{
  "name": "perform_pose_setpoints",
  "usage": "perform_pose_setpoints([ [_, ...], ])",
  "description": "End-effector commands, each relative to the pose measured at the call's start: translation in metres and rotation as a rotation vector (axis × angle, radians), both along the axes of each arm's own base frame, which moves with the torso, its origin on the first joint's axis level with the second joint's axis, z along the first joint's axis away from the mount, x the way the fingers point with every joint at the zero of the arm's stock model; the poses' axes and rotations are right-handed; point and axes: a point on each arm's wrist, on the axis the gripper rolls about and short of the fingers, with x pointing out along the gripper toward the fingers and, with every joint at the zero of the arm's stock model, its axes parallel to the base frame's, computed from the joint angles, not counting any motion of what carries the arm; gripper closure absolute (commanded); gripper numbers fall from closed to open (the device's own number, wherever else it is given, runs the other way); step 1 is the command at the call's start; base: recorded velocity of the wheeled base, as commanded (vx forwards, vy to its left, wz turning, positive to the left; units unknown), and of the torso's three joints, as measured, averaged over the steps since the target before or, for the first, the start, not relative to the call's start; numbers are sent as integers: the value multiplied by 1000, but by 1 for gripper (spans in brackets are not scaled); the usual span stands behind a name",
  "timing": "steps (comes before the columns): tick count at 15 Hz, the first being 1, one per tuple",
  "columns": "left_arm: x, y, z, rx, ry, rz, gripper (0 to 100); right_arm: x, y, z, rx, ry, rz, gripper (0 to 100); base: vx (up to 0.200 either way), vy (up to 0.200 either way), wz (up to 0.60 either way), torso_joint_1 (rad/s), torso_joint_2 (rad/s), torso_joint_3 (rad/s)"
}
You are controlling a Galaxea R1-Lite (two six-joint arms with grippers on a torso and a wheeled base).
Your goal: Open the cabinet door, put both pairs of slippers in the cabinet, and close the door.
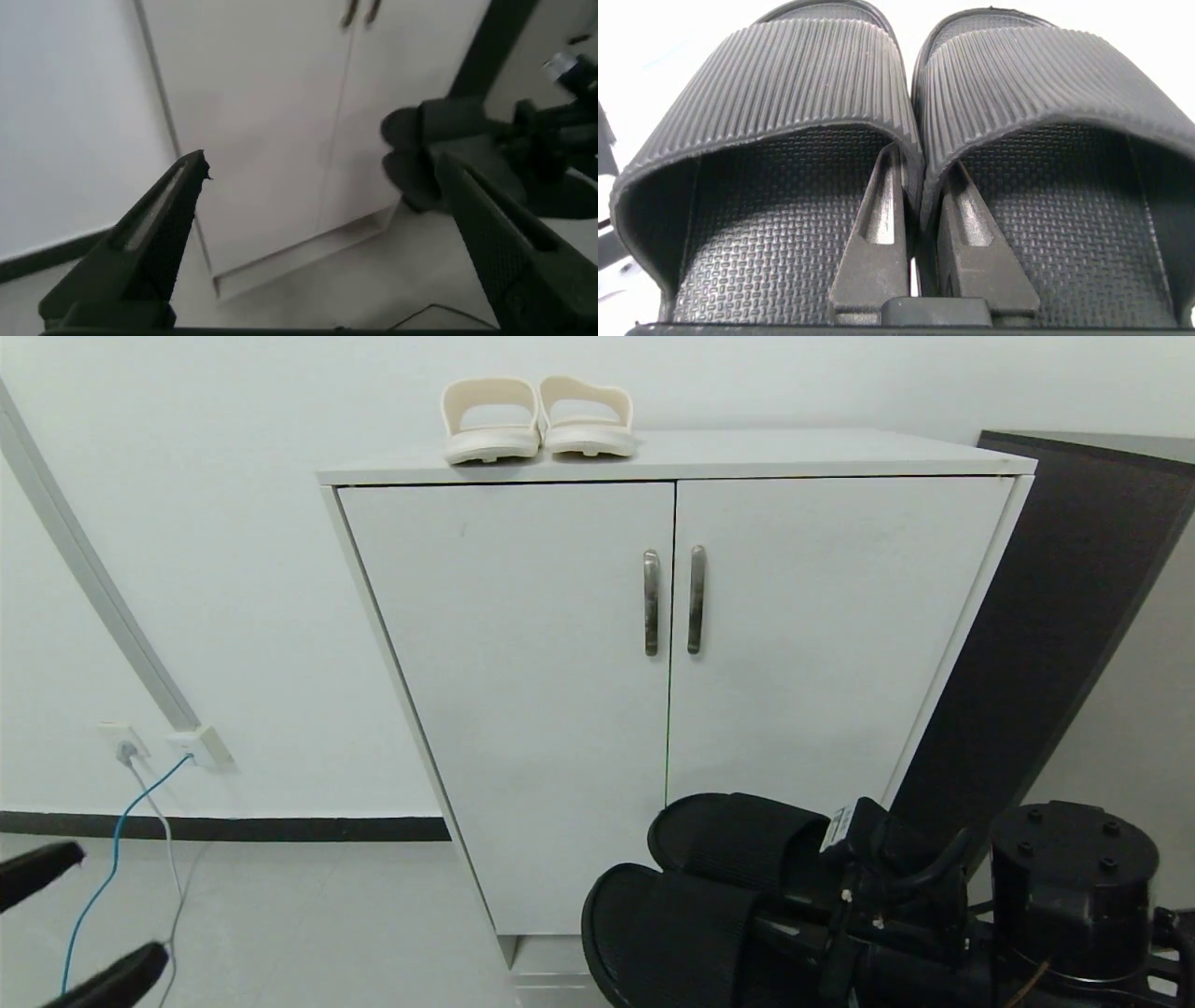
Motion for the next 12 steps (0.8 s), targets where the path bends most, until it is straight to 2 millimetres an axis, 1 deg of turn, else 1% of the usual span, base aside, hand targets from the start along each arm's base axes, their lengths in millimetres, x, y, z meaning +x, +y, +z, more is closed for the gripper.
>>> perform_pose_setpoints([
  [1,54,-12,22,-6,45,-120,0,0,0,0,1,-1,1,100,0,0,0,0,0,0],
  [3,82,-25,31,-36,25,-192,0,0,0,0,0,-1,-1,100,0,0,0,0,0,0],
  [5,101,-38,37,-43,10,-244,0,0,0,0,0,1,0,100,0,0,0,0,0,0],
  [6,115,-49,43,-45,2,-287,0,0,0,-1,-1,3,0,100,0,0,0,0,0,0],
  [7,122,-55,46,-52,10,-308,0,0,0,0,2,0,0,100,0,0,0,0,0,0],
  [9,129,-67,52,-79,19,-355,0,0,0,1,5,0,0,100,0,0,0,0,0,0],
  [10,137,-76,56,-87,26,-379,0,0,0,1,5,-3,0,100,0,0,0,0,0,0],
  [11,137,-76,56,-87,26,-379,0,0,0,1,5,-3,0,100,0,0,0,0,0,0],
  [12,162,-98,57,-83,54,-425,0,-1,-1,2,6,-4,0,100,0,0,0,0,0,0],
])
